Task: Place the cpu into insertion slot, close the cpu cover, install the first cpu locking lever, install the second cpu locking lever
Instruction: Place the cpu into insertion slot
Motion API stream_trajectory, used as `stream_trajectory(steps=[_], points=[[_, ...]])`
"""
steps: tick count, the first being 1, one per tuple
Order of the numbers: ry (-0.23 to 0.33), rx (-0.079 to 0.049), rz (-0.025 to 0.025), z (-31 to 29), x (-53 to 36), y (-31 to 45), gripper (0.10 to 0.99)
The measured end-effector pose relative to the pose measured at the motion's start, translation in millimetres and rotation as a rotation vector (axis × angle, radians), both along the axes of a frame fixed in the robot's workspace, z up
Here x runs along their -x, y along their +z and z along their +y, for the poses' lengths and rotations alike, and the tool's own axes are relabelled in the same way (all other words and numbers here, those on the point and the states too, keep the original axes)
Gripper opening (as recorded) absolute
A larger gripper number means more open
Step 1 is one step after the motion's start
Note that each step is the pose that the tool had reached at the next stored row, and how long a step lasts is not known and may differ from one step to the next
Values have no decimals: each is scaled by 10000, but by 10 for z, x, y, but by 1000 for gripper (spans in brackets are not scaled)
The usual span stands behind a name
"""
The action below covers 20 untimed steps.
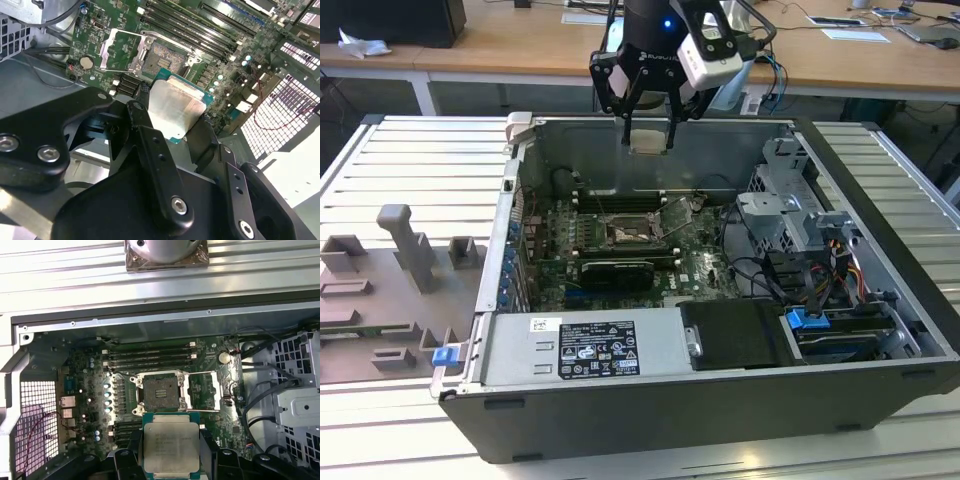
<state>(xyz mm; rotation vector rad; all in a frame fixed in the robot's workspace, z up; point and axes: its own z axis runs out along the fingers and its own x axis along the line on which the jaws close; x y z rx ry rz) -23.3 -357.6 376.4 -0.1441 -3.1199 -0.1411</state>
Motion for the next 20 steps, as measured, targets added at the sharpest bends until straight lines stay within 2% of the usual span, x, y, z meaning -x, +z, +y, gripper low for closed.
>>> stream_trajectory(steps=[11, 15, 20], points=[[-420, 1, 0, 0, 1, 0, 541], [-1113, 1, 0, 0, 0, -1, 541], [-1721, 1, 0, 0, 0, -2, 541]])
